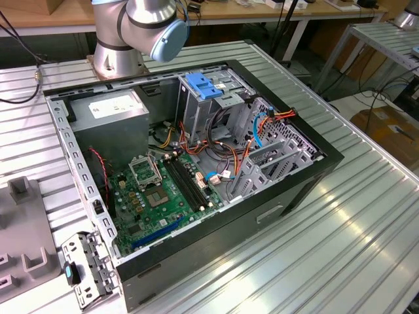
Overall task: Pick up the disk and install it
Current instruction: 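Pick up the disk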
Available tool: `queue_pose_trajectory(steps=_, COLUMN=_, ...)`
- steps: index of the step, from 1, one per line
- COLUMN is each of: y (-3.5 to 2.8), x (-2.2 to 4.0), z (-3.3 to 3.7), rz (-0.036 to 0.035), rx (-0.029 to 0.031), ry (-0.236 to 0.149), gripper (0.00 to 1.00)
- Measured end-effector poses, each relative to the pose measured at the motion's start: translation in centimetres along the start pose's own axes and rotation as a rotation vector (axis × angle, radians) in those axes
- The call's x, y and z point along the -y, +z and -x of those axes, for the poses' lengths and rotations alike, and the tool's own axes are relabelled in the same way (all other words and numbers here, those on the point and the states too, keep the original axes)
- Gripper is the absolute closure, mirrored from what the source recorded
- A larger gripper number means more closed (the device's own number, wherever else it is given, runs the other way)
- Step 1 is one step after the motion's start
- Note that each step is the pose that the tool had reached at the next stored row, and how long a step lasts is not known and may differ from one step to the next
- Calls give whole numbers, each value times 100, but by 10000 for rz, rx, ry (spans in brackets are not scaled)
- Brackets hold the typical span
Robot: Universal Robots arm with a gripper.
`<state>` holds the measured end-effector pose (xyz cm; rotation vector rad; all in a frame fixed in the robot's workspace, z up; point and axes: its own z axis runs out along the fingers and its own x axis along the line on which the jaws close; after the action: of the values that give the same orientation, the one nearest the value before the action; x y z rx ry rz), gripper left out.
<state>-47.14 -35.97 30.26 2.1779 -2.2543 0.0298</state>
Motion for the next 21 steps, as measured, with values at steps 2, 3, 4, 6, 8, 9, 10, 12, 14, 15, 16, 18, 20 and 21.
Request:
queue_pose_trajectory(steps=2, y=0, x=0, z=0, rz=0, rx=0, ry=0, gripper=63)
queue_pose_trajectory(steps=3, y=0, x=0, z=0, rz=0, rx=0, ry=0, gripper=63)
queue_pose_trajectory(steps=4, y=0, x=0, z=0, rz=1, rx=0, ry=1, gripper=62)
queue_pose_trajectory(steps=6, y=0, x=0, z=0, rz=1, rx=0, ry=0, gripper=55)
queue_pose_trajectory(steps=8, y=1, x=0, z=0, rz=0, rx=0, ry=0, gripper=55)
queue_pose_trajectory(steps=9, y=1, x=0, z=0, rz=1, rx=0, ry=0, gripper=55)
queue_pose_trajectory(steps=10, y=1, x=0, z=0, rz=1, rx=0, ry=0, gripper=55)
queue_pose_trajectory(steps=12, y=1, x=0, z=0, rz=1, rx=-1, ry=0, gripper=63)
queue_pose_trajectory(steps=14, y=1, x=0, z=0, rz=1, rx=0, ry=0, gripper=64)
queue_pose_trajectory(steps=15, y=1, x=0, z=0, rz=1, rx=0, ry=0, gripper=64)
queue_pose_trajectory(steps=16, y=1, x=0, z=0, rz=1, rx=0, ry=0, gripper=64)
queue_pose_trajectory(steps=18, y=2, x=0, z=0, rz=0, rx=0, ry=0, gripper=64)
queue_pose_trajectory(steps=20, y=2, x=0, z=0, rz=0, rx=-1, ry=0, gripper=64)
queue_pose_trajectory(steps=21, y=2, x=0, z=0, rz=0, rx=-1, ry=0, gripper=64)
